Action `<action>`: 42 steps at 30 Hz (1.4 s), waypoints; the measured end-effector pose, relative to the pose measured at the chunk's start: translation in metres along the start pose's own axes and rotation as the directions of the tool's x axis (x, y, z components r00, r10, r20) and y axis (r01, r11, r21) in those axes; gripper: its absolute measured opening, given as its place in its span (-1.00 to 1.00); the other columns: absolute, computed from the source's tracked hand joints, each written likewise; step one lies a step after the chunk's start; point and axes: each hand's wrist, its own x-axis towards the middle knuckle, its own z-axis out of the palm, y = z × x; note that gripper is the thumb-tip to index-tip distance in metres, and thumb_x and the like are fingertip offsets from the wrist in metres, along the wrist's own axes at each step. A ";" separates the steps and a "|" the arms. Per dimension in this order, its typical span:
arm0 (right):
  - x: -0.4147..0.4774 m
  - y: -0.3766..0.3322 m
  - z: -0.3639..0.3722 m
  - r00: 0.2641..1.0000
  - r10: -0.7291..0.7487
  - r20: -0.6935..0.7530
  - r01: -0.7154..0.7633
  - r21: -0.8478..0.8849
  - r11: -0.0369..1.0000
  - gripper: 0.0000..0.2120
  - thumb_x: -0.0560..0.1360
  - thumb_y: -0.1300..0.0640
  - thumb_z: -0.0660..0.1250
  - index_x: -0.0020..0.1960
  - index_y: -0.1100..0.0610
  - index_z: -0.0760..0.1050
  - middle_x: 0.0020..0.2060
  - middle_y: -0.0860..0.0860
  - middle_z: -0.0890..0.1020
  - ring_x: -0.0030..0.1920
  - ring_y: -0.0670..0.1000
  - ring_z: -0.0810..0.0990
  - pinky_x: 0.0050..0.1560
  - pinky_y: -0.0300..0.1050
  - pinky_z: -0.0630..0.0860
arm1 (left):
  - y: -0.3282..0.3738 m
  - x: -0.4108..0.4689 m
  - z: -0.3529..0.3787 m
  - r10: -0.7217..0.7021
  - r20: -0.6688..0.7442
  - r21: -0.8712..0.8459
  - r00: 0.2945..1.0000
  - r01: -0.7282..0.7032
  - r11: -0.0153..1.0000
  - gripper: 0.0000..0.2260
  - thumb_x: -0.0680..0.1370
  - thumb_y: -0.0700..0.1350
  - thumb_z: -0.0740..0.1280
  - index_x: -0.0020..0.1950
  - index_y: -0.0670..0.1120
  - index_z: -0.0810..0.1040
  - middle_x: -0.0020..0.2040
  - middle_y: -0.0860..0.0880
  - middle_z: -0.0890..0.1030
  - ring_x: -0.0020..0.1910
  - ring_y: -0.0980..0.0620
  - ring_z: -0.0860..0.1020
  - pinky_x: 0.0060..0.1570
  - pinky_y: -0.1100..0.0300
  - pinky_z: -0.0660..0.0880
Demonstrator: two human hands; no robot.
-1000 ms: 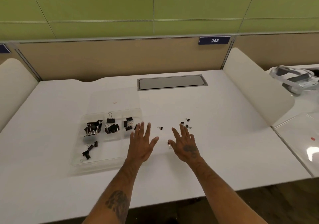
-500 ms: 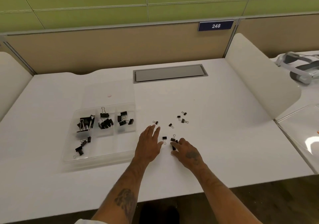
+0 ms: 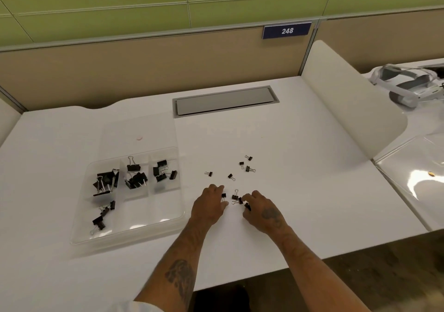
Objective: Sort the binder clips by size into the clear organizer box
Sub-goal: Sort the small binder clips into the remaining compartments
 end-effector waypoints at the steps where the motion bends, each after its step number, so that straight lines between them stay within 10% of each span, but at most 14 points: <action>1: 0.000 0.004 -0.003 1.000 0.008 -0.026 -0.008 0.006 1.000 -0.67 0.49 0.13 0.19 0.23 0.06 0.46 0.07 0.06 0.51 -0.06 0.17 0.58 -0.08 -0.04 0.51 | 0.002 0.002 0.001 0.005 0.003 0.017 1.000 -0.005 1.000 -0.52 0.61 0.07 0.22 0.48 -0.05 0.24 0.36 -0.07 0.36 0.31 -0.06 0.37 0.16 0.01 0.47; 14: 0.006 0.023 -0.032 0.960 0.145 -0.238 -0.112 0.147 0.983 -0.75 0.53 0.19 0.17 0.14 0.09 0.54 0.06 0.03 0.52 -0.04 0.15 0.58 -0.03 -0.07 0.51 | 0.009 0.011 0.003 -0.034 -0.094 -0.050 0.995 0.030 0.998 -0.89 0.54 -0.17 0.26 0.06 -0.06 0.46 0.00 -0.03 0.56 -0.03 -0.08 0.53 -0.13 0.09 0.43; 29: 0.060 -0.073 -0.025 0.962 -0.101 -0.255 0.175 0.287 0.942 -0.77 0.50 0.18 0.35 0.15 0.14 0.58 -0.01 0.09 0.61 0.05 0.07 0.57 0.03 -0.19 0.40 | -0.056 -0.033 -0.072 -0.337 -0.401 -0.630 0.852 0.010 0.776 -0.83 0.52 -0.22 0.38 0.09 -0.11 0.64 -0.01 -0.02 0.68 -0.03 0.06 0.62 0.04 0.07 0.56; 42: 0.063 -0.203 0.018 0.901 -0.335 -0.277 0.405 0.253 0.878 -0.91 0.47 0.26 0.36 -0.03 0.19 0.60 -0.12 0.07 0.61 -0.11 0.04 0.57 -0.05 -0.10 0.51 | -0.158 -0.098 -0.101 -0.446 -0.396 -0.700 0.802 0.050 0.712 -0.64 0.44 -0.19 0.48 0.21 0.04 0.56 -0.10 0.05 0.67 -0.14 0.16 0.64 -0.15 0.27 0.58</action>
